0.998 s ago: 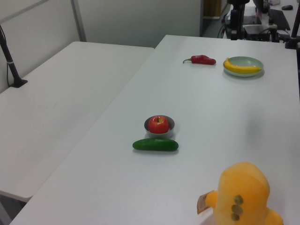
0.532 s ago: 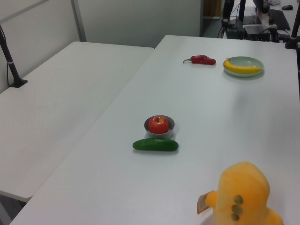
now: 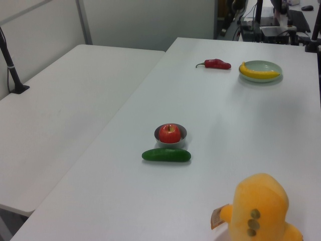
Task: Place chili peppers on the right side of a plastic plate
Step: 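Lower the gripper onto the red chili pepper and close on it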
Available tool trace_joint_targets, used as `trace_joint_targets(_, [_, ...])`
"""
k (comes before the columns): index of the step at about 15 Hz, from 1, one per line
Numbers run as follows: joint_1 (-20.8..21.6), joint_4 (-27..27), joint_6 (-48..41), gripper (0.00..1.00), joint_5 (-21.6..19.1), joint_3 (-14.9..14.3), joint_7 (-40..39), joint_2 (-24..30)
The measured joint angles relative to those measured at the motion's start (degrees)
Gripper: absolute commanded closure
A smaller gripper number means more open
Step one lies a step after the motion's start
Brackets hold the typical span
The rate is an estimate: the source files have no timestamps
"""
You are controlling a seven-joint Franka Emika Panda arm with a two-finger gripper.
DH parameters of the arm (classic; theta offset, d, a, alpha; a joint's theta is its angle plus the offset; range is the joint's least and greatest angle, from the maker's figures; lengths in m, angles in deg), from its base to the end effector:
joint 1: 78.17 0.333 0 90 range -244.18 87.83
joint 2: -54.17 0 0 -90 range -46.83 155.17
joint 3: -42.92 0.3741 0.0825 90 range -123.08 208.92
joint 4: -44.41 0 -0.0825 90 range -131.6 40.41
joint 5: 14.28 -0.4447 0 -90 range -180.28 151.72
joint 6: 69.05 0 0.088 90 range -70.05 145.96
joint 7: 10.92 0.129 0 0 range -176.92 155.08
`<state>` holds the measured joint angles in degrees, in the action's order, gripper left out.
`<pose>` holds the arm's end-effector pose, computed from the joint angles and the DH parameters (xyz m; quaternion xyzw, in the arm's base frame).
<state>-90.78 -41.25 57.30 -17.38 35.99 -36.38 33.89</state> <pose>0.7446 -0.2466 0.5240 0.9828 0.0463 0.1666 0.0642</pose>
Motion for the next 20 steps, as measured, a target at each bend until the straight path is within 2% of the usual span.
trace_joint_targets(9, [-2.1,0.2,20.2,0.00,-0.2,0.0,0.0,-13.3])
trace_joint_targets(16, [-3.0,0.8,26.5,0.00,-0.2,0.0,0.0,-19.0])
trace_joint_targets(20, [-3.5,1.1,28.8,0.11,-0.2,0.0,0.0,-20.1])
